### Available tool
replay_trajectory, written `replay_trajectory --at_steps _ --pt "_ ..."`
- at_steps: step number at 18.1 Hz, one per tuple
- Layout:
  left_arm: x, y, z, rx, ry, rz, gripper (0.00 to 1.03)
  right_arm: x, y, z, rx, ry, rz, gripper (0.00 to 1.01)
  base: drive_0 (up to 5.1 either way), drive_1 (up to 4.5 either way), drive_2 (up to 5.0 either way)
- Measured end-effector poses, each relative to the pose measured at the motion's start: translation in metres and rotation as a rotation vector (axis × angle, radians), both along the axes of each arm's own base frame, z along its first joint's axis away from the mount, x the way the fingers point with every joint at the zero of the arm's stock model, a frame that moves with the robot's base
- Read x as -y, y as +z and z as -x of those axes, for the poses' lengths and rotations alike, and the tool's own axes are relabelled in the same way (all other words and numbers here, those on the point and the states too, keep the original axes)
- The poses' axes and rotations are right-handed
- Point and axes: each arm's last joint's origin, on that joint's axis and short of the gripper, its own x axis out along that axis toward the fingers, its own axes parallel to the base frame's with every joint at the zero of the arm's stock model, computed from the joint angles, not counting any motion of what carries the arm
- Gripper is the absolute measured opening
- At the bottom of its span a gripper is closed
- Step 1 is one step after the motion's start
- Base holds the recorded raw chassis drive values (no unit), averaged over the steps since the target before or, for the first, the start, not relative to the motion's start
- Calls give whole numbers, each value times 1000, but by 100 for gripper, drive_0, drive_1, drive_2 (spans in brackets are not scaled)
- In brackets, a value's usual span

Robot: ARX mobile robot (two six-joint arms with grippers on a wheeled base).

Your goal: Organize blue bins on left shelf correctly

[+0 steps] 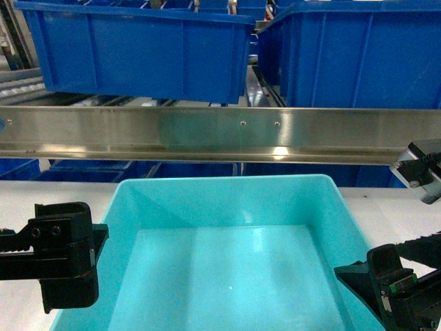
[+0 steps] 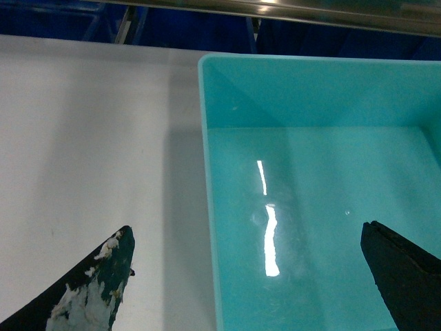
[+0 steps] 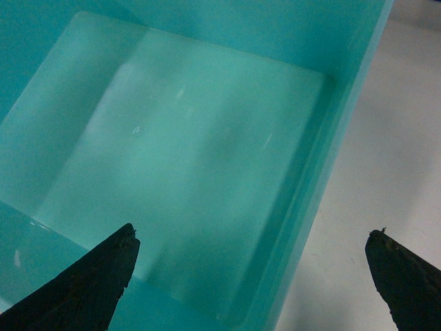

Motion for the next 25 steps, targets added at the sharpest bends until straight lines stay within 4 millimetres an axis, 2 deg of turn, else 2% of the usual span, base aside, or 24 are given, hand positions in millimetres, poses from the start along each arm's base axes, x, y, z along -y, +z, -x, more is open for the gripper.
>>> replay_trajectory --at_steps 4,6,8,9,12,15,19,22,25 --pt "0 0 0 1 -6 -8 98 0 0 0 3 2 2 98 0 0 0" --pt "0 0 0 0 -6 -8 98 -17 -3 -3 20 -13 51 98 0 0 0" --pt "1 0 0 0 -12 -6 98 -39 -21 -11 -21 -30 106 98 0 0 0" --pt "-2 0 -1 -1 -14 -1 98 -41 -29 -14 -40 -44 119 98 0 0 0" --pt "-11 -3 -6 -14 -19 2 98 -31 -37 -36 -17 -171 169 98 0 0 0" --pt "-12 -3 -6 -15 -22 3 98 -17 -35 -44 -23 -216 166 98 0 0 0" --pt "-12 -3 -6 -15 -22 2 98 -15 -37 -41 -65 -193 150 98 0 0 0" --pt "-12 -3 -6 -15 -22 2 98 -27 -40 -30 -96 -130 145 98 0 0 0" --pt "-11 -3 -6 -11 -23 5 98 -27 -40 -29 -85 -130 141 98 0 0 0"
